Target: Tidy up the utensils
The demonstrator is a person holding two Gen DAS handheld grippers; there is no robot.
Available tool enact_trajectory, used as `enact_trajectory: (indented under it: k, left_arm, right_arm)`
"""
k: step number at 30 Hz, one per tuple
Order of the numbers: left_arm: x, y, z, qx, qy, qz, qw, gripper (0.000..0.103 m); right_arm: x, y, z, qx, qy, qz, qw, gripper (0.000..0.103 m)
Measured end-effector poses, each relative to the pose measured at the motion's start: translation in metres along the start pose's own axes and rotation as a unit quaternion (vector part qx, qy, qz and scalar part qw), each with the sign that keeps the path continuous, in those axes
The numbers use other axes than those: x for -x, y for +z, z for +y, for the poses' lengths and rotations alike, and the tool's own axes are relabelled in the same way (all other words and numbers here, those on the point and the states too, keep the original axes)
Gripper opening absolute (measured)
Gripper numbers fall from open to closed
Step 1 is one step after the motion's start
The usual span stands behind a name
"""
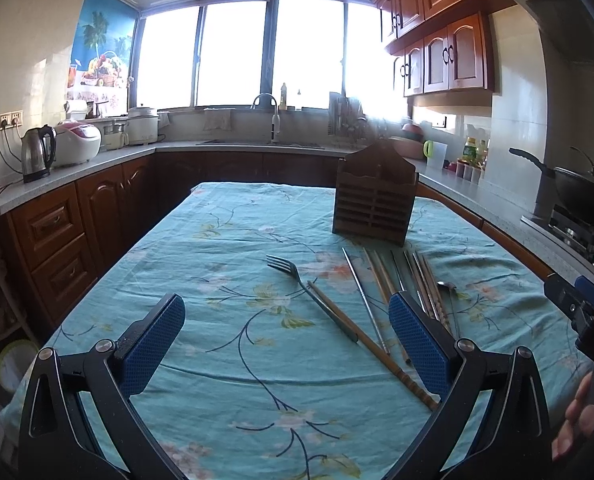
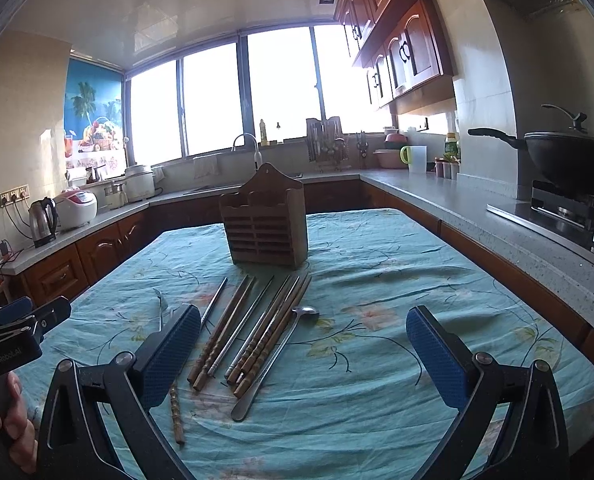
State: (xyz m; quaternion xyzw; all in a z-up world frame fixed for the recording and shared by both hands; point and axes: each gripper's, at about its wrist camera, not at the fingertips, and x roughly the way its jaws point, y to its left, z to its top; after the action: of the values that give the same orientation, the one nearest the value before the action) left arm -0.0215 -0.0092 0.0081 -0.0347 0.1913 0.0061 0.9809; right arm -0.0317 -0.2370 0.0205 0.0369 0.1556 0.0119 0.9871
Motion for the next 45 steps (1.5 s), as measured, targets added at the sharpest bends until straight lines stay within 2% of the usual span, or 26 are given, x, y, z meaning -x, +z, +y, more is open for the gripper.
enact_trajectory:
  k: [45]
  left_arm:
    - [-0.0052, 0.0005, 0.0027, 0.002, -0.001, 0.009, 1.0000, 0.103]
  right_arm:
    - [-0.0059, -0.0021, 0.0048, -0.001, 0.006, 0.012, 1.000, 0.103]
